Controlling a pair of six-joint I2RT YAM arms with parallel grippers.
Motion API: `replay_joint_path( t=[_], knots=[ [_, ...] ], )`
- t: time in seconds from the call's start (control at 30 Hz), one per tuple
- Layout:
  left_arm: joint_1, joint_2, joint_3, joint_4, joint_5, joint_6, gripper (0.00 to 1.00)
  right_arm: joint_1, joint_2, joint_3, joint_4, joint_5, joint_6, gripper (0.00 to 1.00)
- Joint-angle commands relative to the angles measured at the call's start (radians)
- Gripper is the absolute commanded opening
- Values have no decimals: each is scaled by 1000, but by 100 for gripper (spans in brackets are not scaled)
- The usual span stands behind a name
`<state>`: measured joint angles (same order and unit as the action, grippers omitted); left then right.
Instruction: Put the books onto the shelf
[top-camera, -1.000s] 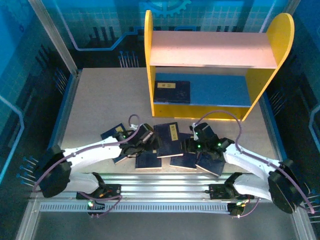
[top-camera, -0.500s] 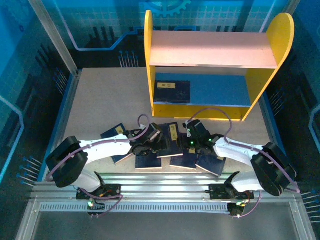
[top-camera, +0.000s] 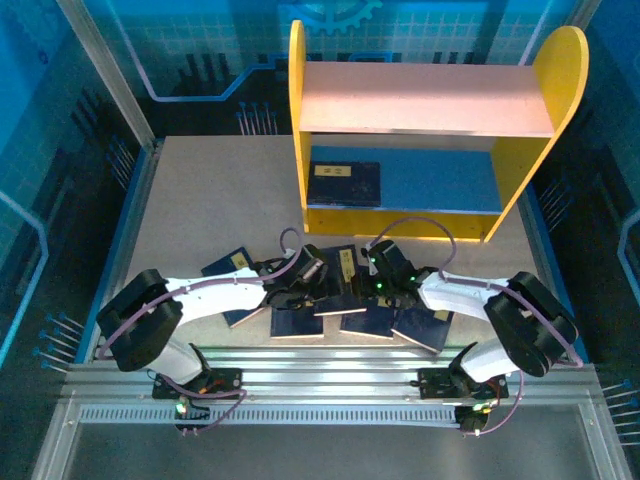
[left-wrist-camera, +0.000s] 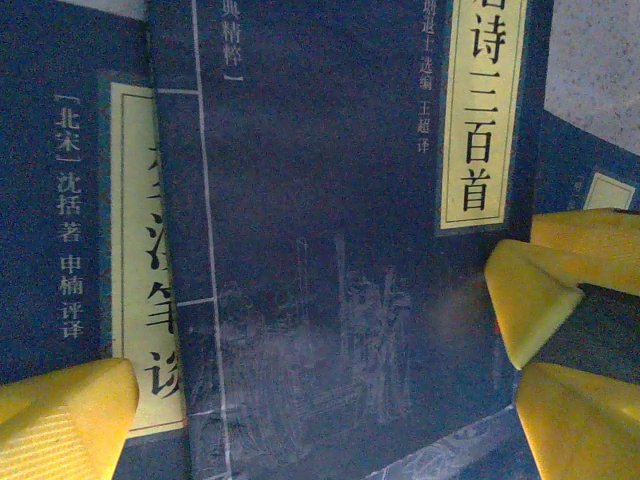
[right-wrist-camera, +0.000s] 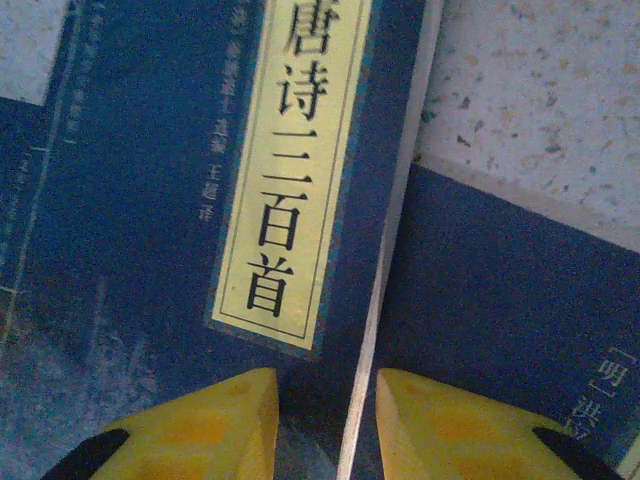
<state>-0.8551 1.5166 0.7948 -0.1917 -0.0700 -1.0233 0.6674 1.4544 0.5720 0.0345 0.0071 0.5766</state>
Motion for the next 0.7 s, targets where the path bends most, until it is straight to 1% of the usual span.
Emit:
replay_joint_path(
  t=[0.0, 0.23, 0.37, 0.57, 0.67],
  knots=[
    [-7, 25, -2, 13, 28, -21, 98, 15, 27, 12, -12, 13, 3, 32],
    [-7, 61, 28, 12, 29, -12, 96, 14, 29, -9, 5, -13, 7, 32],
    [-7, 76, 51, 48, 42, 8, 92, 14, 28, -15, 19, -31, 9, 32],
    [18, 31, 140, 69, 45, 137, 89, 17, 26, -30, 31, -56, 16, 31],
    [21, 20, 185, 48, 49, 171, 88, 21, 18, -38, 30, -58, 18, 31]
  ],
)
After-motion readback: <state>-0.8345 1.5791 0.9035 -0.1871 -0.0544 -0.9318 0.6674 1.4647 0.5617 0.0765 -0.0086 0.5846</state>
